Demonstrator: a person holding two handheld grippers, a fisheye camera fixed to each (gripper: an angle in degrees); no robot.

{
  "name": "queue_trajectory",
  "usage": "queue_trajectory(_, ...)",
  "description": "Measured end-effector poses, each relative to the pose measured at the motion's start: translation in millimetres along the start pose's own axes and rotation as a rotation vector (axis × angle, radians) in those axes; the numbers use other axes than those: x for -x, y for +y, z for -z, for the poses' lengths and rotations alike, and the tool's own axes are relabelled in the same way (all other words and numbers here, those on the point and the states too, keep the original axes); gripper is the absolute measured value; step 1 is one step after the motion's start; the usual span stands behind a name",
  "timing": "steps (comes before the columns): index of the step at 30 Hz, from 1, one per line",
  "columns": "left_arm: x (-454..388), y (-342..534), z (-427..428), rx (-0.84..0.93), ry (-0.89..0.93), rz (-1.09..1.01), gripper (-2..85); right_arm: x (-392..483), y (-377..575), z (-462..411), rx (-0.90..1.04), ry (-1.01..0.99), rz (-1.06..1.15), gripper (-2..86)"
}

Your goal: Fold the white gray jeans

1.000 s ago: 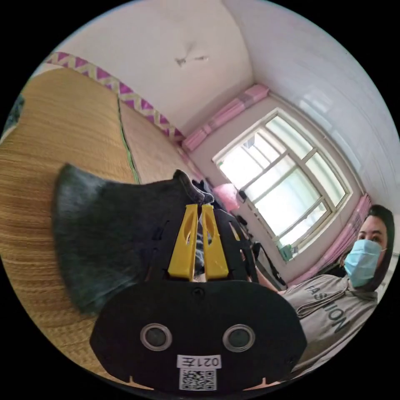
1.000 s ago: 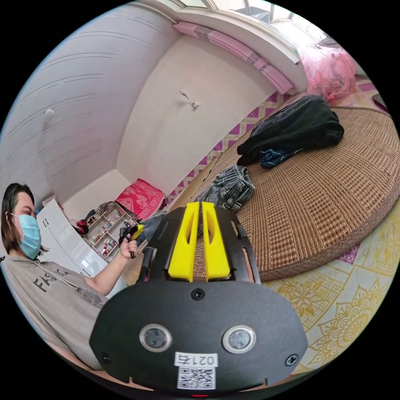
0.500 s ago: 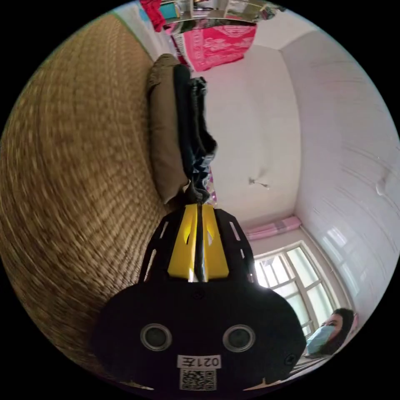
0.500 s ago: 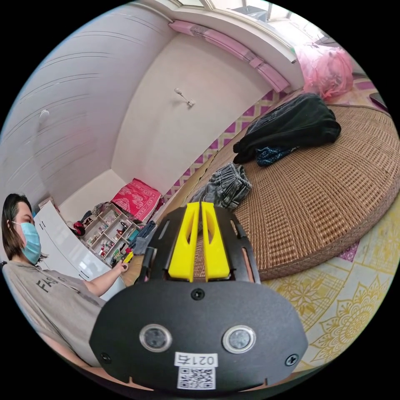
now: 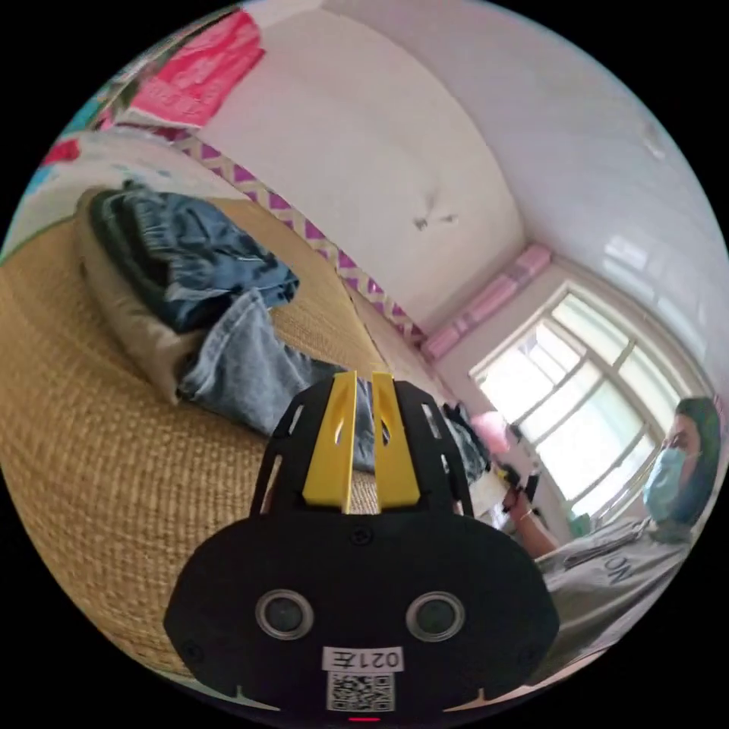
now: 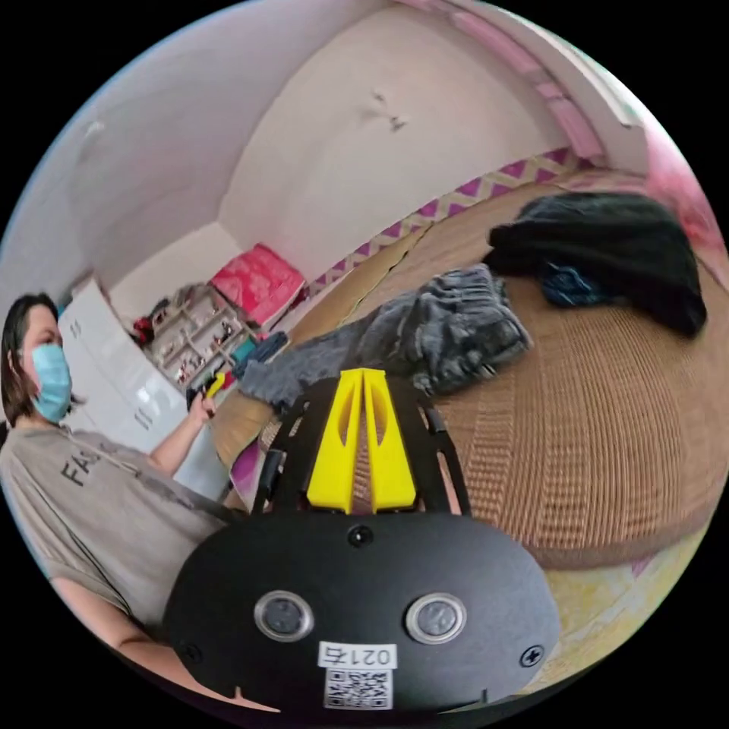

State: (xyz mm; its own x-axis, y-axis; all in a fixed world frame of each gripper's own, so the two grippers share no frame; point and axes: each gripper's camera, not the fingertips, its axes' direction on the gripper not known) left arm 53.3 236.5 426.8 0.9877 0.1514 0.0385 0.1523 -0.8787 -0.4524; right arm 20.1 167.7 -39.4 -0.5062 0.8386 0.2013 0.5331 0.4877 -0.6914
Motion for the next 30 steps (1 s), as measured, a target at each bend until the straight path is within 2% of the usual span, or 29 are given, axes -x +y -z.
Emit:
queue_trajectory(4,-60.3,-32.9,-85.9,0.200,-0.145,-0.289,7.7,70.8,-88.4,-75.5,0.172,0.193,0.358,5.9)
queue_trajectory(7,-73.4,-53.8,-144.7,0.321,-0.158,-0.419,8.6,74.7,-150.6,-148.4,0.379,0.221,0.507,9.2)
queue_trajectory(11,-75.9,-77.9,-204.1,0.471,-0.093,-0.494,9.5,53.4,-212.0,-216.1,0.517,0.233,0.593,10.5)
queue_trajectory(14,-78.7,-93.0,-246.1,0.586,-0.164,-0.547,13.1,37.4,-251.0,-258.4,0.549,0.210,0.658,11.0)
queue_trajectory(19,-72.6,-104.7,-296.6,0.774,-0.124,-0.588,13.3,6.3,-281.0,-328.0,0.793,0.162,0.700,9.2)
queue_trajectory(23,-69.4,-107.5,-301.7,0.779,-0.083,-0.592,11.2,1.0,-287.0,-336.6,0.857,0.061,0.701,4.6)
queue_trajectory(25,-68.7,-108.4,-295.3,0.738,-0.039,-0.596,9.9,8.8,-291.8,-320.3,0.813,0.044,0.735,1.2)
queue_trajectory(30,-65.3,-107.6,-288.4,0.730,-0.044,-0.620,8.4,35.6,-290.5,-266.8,0.717,-0.018,0.817,-0.3)
